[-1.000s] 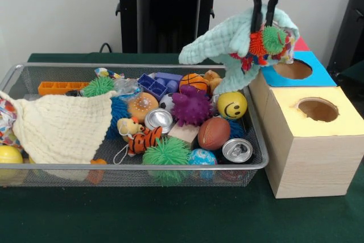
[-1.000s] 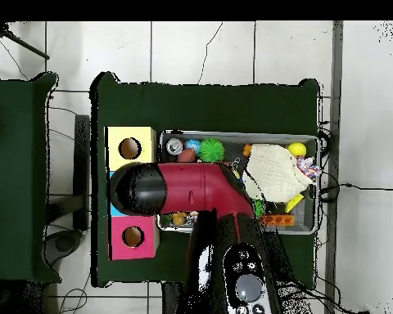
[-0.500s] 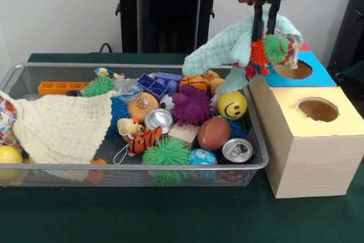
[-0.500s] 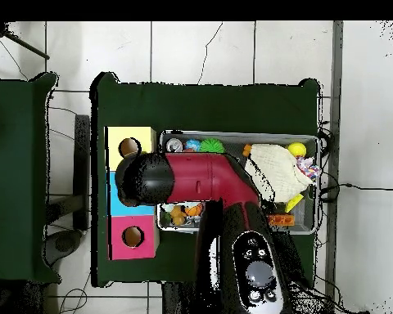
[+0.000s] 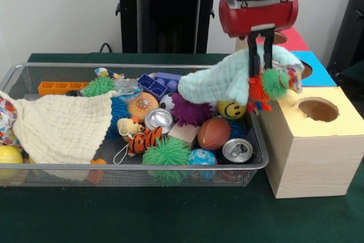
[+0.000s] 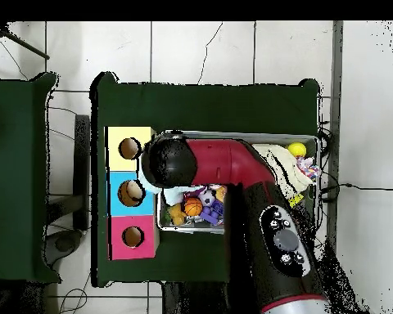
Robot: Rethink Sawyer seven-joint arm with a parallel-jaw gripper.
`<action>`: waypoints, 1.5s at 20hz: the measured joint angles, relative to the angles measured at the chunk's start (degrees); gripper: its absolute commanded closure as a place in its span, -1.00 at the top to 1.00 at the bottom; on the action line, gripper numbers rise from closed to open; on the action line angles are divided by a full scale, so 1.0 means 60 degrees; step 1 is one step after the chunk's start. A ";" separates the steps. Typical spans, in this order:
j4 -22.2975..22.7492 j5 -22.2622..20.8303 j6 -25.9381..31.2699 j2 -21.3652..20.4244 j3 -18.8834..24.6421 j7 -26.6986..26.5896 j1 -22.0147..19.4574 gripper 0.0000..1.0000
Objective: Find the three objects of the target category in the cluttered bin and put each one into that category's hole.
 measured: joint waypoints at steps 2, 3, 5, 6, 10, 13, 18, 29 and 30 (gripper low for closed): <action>0.0018 -0.0490 -0.0974 0.0185 0.0674 0.0000 -0.0513 -1.00; 0.0022 -0.0680 -0.1370 0.0267 0.0916 0.0000 -0.0707 -1.00; 0.0044 -0.1518 -0.3186 0.0648 0.1778 -0.0002 -0.1453 -1.00; 0.0048 -0.1834 -0.3815 0.0783 0.2011 -0.0002 -0.1678 -1.00; 0.0082 -0.2692 -0.5715 0.1101 0.2347 0.0000 -0.2103 -1.00; 0.0097 -0.2940 -0.5988 0.1118 0.2350 0.0000 -0.2087 -1.00; 0.0156 -0.3263 -0.5937 0.1070 0.2438 0.0000 -0.1961 -1.00; 0.0189 -0.3328 -0.5937 0.1082 0.2553 0.0000 -0.1740 -1.00; 0.0194 -0.3336 -0.5935 0.1101 0.2606 0.0000 -0.1778 -1.00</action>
